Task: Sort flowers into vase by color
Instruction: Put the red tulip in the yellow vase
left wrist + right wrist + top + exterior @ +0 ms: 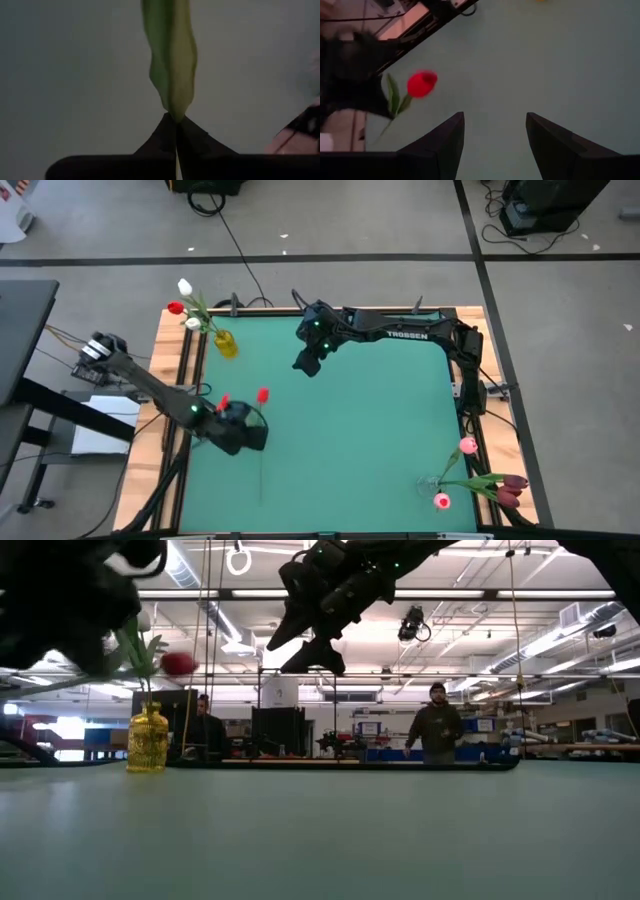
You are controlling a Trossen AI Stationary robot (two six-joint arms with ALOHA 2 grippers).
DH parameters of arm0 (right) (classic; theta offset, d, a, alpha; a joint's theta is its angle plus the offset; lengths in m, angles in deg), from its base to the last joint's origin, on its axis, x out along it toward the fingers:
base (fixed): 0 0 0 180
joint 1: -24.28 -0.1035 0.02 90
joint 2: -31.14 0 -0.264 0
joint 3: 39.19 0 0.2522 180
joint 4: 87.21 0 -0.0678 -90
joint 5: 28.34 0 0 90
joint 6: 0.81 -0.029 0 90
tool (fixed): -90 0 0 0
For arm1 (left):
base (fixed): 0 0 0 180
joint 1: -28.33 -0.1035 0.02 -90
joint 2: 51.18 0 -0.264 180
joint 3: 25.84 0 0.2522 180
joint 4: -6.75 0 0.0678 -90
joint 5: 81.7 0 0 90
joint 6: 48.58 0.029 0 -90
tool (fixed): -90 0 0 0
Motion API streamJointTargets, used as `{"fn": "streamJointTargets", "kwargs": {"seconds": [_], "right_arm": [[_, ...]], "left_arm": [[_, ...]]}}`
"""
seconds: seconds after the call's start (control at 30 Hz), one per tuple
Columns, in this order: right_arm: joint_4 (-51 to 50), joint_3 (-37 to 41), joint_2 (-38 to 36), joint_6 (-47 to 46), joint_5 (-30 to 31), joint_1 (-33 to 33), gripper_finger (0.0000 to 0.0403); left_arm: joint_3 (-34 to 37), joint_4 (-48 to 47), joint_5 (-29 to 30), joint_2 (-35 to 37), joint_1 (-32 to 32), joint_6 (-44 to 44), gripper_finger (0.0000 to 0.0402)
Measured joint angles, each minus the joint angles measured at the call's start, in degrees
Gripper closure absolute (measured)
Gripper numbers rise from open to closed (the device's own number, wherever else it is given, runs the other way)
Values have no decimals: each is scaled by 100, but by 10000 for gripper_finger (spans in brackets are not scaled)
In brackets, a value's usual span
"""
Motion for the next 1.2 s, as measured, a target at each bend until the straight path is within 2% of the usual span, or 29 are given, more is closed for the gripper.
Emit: {"fn": "streamJointTargets", "kwargs": {"seconds": [0.23, 0.37, 0.63, 0.77, 0.93, 1.07, 1.2], "right_arm": [[-4, 0, 0, -78, -162, -51, 183], [-2, 0, 0, -151, -163, -72, 183], [-6, 0, 0, -323, -159, -101, 183], [-8, 0, 0, -433, -156, -101, 183], [-6, 0, 0, -468, -105, -98, 183], [-4, 0, 0, -579, -96, -88, 183], [24, 0, 0, -581, 51, -56, 183]], "left_arm": [[0, -267, 2125, 1043, -642, 2196, 399], [0, -256, 2867, 1426, -1325, 3776, 399], [0, -226, 2995, 2186, -3392, 5709, 399], [0, 190, 2994, 2669, -4220, 6759, 399], [-253, 636, 2986, 3072, -4889, 8228, 399], [-1055, 58, 3002, 3098, -5227, 9319, 399], [-1580, -184, 3046, 3100, -5632, 9795, 399]]}}
